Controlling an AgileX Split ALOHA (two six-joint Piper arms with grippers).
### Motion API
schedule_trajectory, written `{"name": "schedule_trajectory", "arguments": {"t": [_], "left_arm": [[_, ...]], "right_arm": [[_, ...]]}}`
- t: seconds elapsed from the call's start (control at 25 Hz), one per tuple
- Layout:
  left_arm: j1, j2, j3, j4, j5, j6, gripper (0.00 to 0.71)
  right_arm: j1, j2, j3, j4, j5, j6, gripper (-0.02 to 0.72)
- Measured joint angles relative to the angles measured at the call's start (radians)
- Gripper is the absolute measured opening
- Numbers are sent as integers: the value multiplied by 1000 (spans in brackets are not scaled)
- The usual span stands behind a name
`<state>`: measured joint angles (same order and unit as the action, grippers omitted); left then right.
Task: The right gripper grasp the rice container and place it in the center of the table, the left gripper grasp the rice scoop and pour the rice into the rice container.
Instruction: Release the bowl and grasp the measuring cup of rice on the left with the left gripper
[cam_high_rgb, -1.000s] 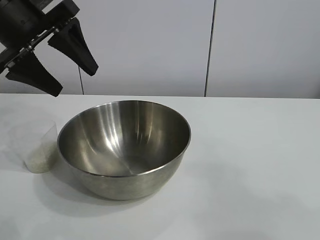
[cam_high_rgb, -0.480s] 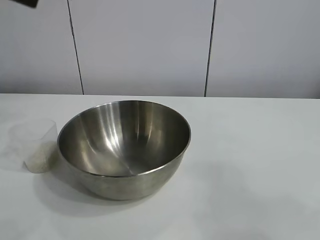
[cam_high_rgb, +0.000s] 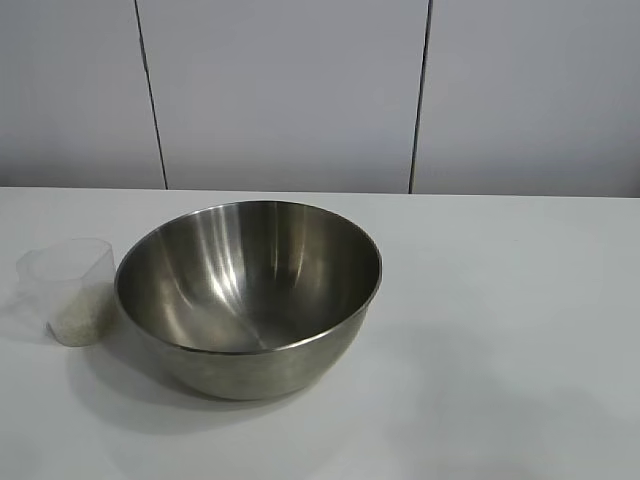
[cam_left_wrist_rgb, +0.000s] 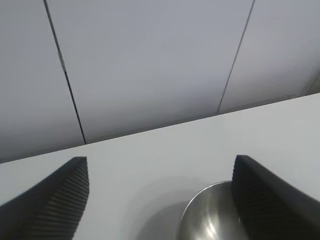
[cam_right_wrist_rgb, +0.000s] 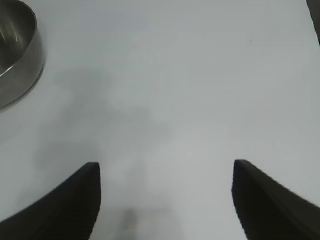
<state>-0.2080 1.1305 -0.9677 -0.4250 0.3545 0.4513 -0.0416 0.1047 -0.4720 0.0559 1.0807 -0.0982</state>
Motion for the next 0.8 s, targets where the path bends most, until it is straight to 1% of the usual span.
{"name": "schedule_trajectory", "arguments": {"t": [0.2,0.28,0.36,0.48,0.6,0.64,0.72,0.8], "left_arm": [[0,-97,253,2,-144,-42,570],[0,-137,356,22,-246,-94,570],[0,-171,460,104,-354,-180,570],[0,-197,609,356,-498,-293,570],[0,-198,703,578,-575,-339,570],[0,-198,729,620,-595,-354,570],[11,-198,773,655,-662,-382,570],[56,-200,810,667,-739,-428,570]], "right_arm": [[0,0,0,0,0,0,502],[0,0,0,0,0,0,502],[0,0,0,0,0,0,502],[0,0,0,0,0,0,502],[0,0,0,0,-1,0,502],[0,0,0,0,-1,0,502],[0,0,0,0,-1,0,502],[0,0,0,0,-1,0,502]]}}
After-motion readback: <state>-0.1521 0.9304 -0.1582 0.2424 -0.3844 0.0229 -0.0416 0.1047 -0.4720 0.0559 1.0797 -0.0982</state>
